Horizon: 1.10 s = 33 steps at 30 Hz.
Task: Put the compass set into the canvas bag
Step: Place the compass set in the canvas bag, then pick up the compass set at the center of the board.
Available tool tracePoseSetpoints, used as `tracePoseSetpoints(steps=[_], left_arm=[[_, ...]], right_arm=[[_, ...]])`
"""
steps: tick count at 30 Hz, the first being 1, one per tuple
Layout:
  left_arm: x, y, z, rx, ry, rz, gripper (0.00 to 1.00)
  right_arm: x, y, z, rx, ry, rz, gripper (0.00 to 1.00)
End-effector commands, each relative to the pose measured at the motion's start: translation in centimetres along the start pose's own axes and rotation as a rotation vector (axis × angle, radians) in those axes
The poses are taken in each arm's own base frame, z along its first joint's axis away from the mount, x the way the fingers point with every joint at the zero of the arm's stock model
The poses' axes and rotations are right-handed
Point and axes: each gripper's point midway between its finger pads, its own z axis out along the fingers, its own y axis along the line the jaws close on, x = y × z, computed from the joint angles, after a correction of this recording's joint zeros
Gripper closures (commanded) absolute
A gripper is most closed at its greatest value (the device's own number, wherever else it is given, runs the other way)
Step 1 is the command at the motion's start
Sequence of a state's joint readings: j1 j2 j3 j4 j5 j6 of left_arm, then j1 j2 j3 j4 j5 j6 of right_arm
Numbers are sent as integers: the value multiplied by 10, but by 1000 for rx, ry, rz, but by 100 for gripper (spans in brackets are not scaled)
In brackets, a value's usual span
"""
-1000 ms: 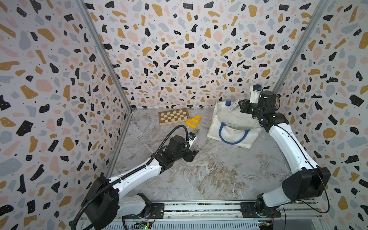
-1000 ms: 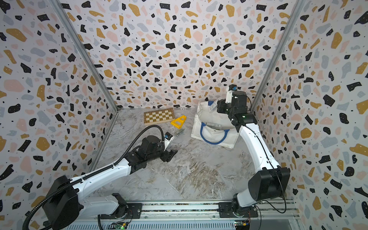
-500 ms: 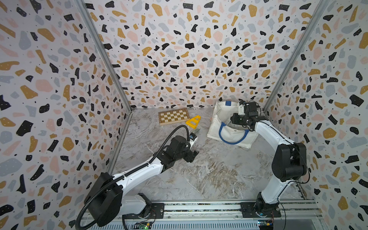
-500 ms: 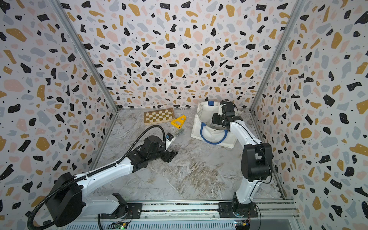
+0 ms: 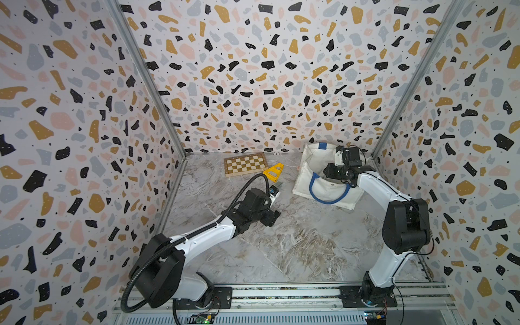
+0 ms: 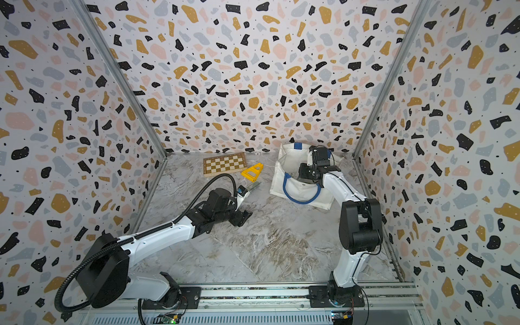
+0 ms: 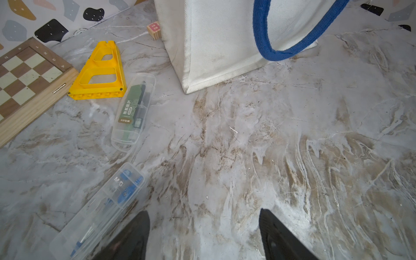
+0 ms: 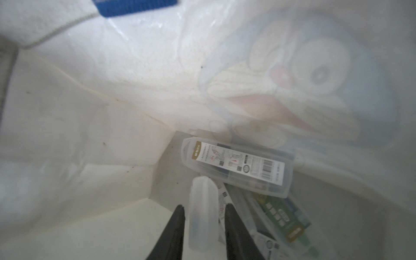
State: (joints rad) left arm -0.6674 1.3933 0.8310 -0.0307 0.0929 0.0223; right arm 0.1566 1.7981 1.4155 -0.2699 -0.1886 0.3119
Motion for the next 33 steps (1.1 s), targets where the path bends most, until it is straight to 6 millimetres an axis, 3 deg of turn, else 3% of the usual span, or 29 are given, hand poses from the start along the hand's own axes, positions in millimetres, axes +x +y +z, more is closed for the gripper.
tracePoseSetpoints(steps=[1, 6, 11, 19, 24, 33], left_arm=[[-19, 5, -2, -10, -43, 14, 22], [-17, 14, 2, -19, 2, 6, 21], [-12, 39, 17, -54, 108, -36, 18], [-6, 82, 59, -112, 276, -32, 17], [-6, 100, 83, -111, 358, 15, 18], [-9, 114, 122, -80, 428, 88, 17]], right_arm=[[-21, 4, -24, 10, -62, -17, 57], [-49, 18, -53, -11, -135, -29, 43], [-81, 39, -108, -35, -273, -54, 39], [-80, 55, -161, -73, -376, -76, 34], [-78, 55, -175, -79, -404, -93, 31], [-72, 58, -174, -125, -397, -97, 28]])
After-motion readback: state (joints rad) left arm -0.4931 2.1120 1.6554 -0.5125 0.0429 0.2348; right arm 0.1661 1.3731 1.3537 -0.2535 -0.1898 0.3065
